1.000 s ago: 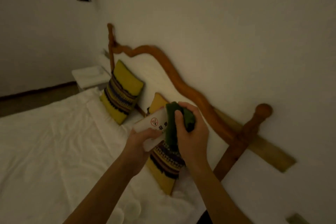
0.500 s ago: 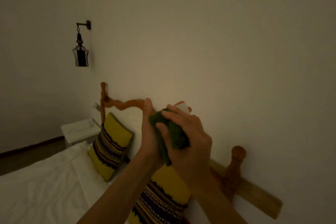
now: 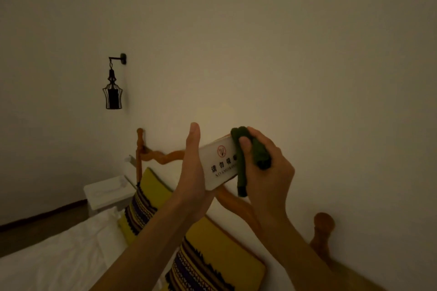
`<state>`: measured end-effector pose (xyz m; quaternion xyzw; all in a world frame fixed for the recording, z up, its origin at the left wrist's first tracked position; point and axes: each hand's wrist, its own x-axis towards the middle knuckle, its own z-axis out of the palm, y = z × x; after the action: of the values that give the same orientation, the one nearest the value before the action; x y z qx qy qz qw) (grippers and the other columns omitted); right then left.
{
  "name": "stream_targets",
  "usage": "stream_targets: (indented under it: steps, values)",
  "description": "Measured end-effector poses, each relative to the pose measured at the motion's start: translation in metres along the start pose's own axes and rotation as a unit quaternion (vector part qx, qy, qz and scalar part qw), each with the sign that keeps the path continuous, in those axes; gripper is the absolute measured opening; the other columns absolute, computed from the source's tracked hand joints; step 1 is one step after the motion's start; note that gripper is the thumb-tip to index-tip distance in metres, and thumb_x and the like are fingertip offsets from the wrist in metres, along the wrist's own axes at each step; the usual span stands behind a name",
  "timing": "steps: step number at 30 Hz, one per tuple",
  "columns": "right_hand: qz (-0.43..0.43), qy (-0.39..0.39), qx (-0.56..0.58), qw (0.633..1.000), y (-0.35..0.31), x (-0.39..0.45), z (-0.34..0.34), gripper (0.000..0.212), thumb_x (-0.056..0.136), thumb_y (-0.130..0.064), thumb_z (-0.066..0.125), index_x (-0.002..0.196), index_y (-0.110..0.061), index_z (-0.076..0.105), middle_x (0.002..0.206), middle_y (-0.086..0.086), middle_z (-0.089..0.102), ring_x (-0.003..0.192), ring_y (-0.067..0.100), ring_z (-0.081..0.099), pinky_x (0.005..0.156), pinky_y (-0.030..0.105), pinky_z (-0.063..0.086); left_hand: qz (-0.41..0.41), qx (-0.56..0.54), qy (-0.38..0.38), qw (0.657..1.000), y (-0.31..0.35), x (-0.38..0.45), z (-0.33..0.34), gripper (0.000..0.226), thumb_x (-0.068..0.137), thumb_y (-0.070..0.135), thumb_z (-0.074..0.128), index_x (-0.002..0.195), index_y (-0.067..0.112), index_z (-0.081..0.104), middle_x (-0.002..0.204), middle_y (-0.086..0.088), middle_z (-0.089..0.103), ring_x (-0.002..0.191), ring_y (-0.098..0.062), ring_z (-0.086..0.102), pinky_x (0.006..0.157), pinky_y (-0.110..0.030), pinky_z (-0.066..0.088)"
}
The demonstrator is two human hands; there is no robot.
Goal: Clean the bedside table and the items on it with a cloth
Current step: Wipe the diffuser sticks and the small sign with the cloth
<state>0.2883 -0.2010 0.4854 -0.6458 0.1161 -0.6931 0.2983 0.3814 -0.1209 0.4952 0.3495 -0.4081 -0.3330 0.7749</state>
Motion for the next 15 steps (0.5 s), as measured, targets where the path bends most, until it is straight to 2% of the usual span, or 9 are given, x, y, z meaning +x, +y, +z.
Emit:
stream_targets:
  steps: [1, 2, 4, 5, 7, 8, 10, 13, 15]
  values:
    - [0.001, 0.001, -0.007, 1.0, -0.002, -0.004, 0.004, 0.036, 0.089, -0.033, 0.066, 0.121, -0.016, 0.07, 0.114, 0.005, 0.071, 0.101, 0.017, 0.069, 0.084, 0.035, 0.061, 0.002, -0.002, -0.001, 1.0, 0.001, 0.0, -0.002, 0.078, 0.087, 0.078, 0.02, 0.074, 0.031, 0.082, 0.073, -0.001, 0.077, 0.068, -0.01, 0.075, 0.061, -0.022, 0.058]
    - [-0.037, -0.004, -0.018, 0.999, -0.004, -0.011, 0.008, 0.034, 0.09, -0.034, 0.066, 0.121, -0.019, 0.069, 0.114, 0.004, 0.071, 0.102, 0.016, 0.069, 0.086, 0.029, 0.06, -0.003, 0.0, 0.002, 1.0, 0.001, 0.001, -0.005, 0.079, 0.088, 0.078, 0.02, 0.073, 0.03, 0.082, 0.073, -0.001, 0.077, 0.069, -0.01, 0.075, 0.06, -0.022, 0.058]
    - [-0.146, -0.042, -0.024, 0.988, -0.011, -0.029, 0.018, 0.033, 0.093, -0.038, 0.067, 0.122, -0.021, 0.068, 0.12, 0.0, 0.071, 0.104, 0.013, 0.068, 0.089, 0.018, 0.055, -0.024, -0.013, -0.011, 1.0, 0.003, 0.0, -0.008, 0.082, 0.085, 0.082, 0.027, 0.084, 0.022, 0.083, 0.092, -0.008, 0.079, 0.086, -0.017, 0.076, 0.067, -0.028, 0.06]
    - [-0.187, -0.06, -0.024, 0.98, -0.011, -0.033, 0.021, 0.035, 0.093, -0.04, 0.067, 0.121, -0.019, 0.068, 0.122, -0.001, 0.071, 0.105, 0.011, 0.067, 0.089, 0.018, 0.055, -0.039, -0.031, -0.019, 0.999, 0.004, -0.002, -0.009, 0.083, 0.081, 0.084, 0.032, 0.091, 0.018, 0.082, 0.1, -0.01, 0.078, 0.093, -0.021, 0.075, 0.072, -0.031, 0.061]
    - [-0.21, -0.068, -0.031, 0.975, -0.006, -0.028, 0.024, 0.037, 0.092, -0.04, 0.067, 0.119, -0.015, 0.07, 0.12, 0.004, 0.072, 0.101, 0.011, 0.067, 0.086, 0.023, 0.057, -0.039, -0.025, -0.009, 0.999, 0.002, -0.004, -0.015, 0.083, 0.082, 0.083, 0.031, 0.09, 0.018, 0.082, 0.1, -0.008, 0.078, 0.094, -0.021, 0.075, 0.072, -0.031, 0.061]
    - [-0.183, -0.058, -0.035, 0.981, -0.003, -0.022, 0.023, 0.036, 0.091, -0.039, 0.067, 0.118, -0.014, 0.071, 0.117, 0.007, 0.073, 0.099, 0.013, 0.068, 0.084, 0.023, 0.057, -0.025, -0.003, -0.002, 1.0, 0.003, -0.005, -0.018, 0.082, 0.084, 0.082, 0.027, 0.087, 0.021, 0.082, 0.094, -0.005, 0.079, 0.089, -0.018, 0.076, 0.071, -0.029, 0.06]
    - [-0.069, -0.029, -0.029, 0.997, 0.003, -0.011, 0.019, 0.035, 0.09, -0.033, 0.067, 0.118, -0.013, 0.072, 0.11, 0.006, 0.074, 0.096, 0.016, 0.07, 0.083, 0.025, 0.059, -0.002, 0.032, -0.015, 0.999, 0.005, -0.009, -0.022, 0.074, 0.089, 0.078, 0.03, 0.088, 0.025, 0.082, 0.087, -0.002, 0.078, 0.084, -0.016, 0.075, 0.073, -0.028, 0.06]
    - [0.064, -0.01, 0.004, 0.998, 0.014, -0.008, 0.016, 0.027, 0.094, -0.028, 0.067, 0.117, -0.016, 0.072, 0.106, -0.005, 0.074, 0.098, 0.011, 0.07, 0.085, 0.039, 0.061, 0.033, 0.093, -0.054, 0.994, 0.005, -0.016, -0.025, 0.036, 0.084, 0.053, 0.058, 0.105, 0.031, 0.078, 0.095, 0.001, 0.076, 0.092, -0.018, 0.071, 0.078, -0.026, 0.059]
    - [0.16, -0.008, 0.095, 0.982, 0.017, -0.013, 0.011, 0.025, 0.094, -0.031, 0.067, 0.116, -0.02, 0.071, 0.107, -0.001, 0.074, 0.099, 0.019, 0.071, 0.081, 0.048, 0.062, 0.038, 0.119, -0.074, 0.989, 0.001, -0.019, -0.028, 0.039, 0.081, 0.037, 0.064, 0.119, 0.029, 0.072, 0.105, -0.001, 0.074, 0.098, -0.017, 0.069, 0.078, -0.024, 0.056]
